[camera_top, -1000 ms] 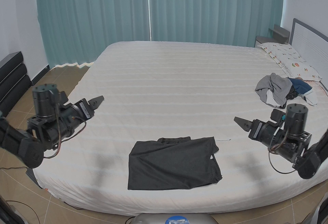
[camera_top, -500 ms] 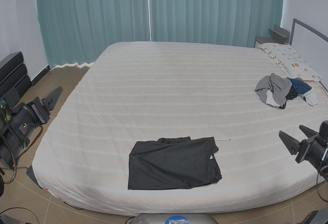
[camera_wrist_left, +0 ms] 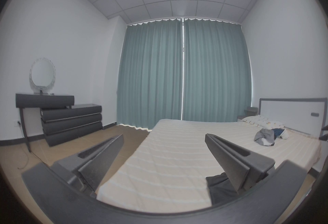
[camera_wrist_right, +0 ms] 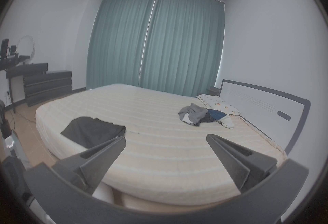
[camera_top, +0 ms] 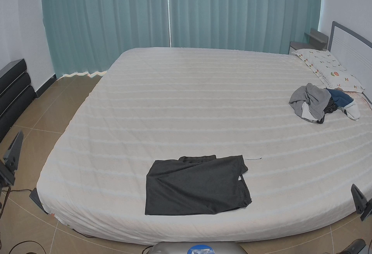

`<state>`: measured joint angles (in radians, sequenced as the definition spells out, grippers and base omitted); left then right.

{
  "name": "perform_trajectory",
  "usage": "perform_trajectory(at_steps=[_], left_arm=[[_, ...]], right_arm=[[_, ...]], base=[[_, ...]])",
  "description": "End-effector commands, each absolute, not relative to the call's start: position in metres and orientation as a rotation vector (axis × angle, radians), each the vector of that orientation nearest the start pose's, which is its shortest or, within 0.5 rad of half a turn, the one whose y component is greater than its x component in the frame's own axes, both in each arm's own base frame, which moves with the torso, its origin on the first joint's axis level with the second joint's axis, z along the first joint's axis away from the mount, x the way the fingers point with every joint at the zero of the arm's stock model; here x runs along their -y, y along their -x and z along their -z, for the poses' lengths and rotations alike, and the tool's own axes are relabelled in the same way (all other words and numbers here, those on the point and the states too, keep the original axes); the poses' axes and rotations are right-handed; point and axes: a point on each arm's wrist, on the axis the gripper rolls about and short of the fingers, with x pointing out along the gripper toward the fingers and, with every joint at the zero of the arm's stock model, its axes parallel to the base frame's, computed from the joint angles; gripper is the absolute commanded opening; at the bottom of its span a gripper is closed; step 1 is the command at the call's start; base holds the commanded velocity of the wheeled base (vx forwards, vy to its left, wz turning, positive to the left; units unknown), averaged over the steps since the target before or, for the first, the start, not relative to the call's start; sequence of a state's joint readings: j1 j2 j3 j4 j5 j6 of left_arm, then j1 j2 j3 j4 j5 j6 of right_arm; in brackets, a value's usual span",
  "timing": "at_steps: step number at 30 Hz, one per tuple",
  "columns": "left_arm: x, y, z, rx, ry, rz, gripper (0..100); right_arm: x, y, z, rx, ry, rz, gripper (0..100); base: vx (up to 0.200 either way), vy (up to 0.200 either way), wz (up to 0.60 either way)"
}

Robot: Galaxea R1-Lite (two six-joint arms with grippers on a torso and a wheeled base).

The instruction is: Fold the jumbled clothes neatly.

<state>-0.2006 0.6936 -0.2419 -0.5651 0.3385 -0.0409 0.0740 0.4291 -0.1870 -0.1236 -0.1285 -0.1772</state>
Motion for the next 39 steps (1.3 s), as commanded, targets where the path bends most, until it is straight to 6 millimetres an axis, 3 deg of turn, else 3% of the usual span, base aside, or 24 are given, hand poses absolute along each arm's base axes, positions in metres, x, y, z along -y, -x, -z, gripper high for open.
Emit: perform_trajectory(at_steps=[1,7,13,18,22,25,29,30,36,39], left_arm=[[-0.009,0.000,-0.183,0.213,-0.012,-0.250,100],[-0.010,0.021,-0.171,0.237,-0.029,-0.362,100],[-0.008,0.039,-0.160,0.281,-0.042,-0.420,100],[-0.009,0.055,-0.155,0.361,-0.016,-0.427,100],[-0.009,0.054,-0.153,0.377,-0.001,-0.426,100],[-0.009,0.042,-0.133,0.304,-0.010,-0.418,100],[-0.008,0.030,-0.108,0.226,-0.020,-0.378,100],[-0.007,0.026,-0.097,0.197,-0.005,-0.334,100],[-0.006,0.025,-0.095,0.187,0.054,-0.265,100],[-0.003,0.023,-0.086,0.100,0.038,-0.161,100]], right_arm=[[0.003,0.046,-0.147,0.044,0.251,0.088,100],[0.002,0.063,-0.139,0.035,0.253,0.054,100],[0.001,0.060,-0.136,0.039,0.245,0.033,100],[0.001,0.045,-0.124,0.111,0.246,0.039,100],[0.000,0.032,-0.110,0.200,0.263,0.039,100],[-0.001,0.026,-0.103,0.272,0.294,0.001,100],[-0.001,0.025,-0.097,0.217,0.273,-0.011,100],[-0.001,0.024,-0.088,0.132,0.267,-0.023,100],[-0.001,0.023,-0.084,0.083,0.213,-0.044,100],[-0.001,0.023,-0.084,0.080,0.165,-0.038,100]], base=[[0.000,0.000,0.00],[0.000,0.000,0.00],[0.000,0.000,0.00],[0.000,0.000,0.00],[0.000,0.000,0.00],[0.000,0.000,0.00],[0.000,0.000,0.00],[0.000,0.000,0.00],[0.000,0.000,0.00],[0.000,0.000,0.00]])
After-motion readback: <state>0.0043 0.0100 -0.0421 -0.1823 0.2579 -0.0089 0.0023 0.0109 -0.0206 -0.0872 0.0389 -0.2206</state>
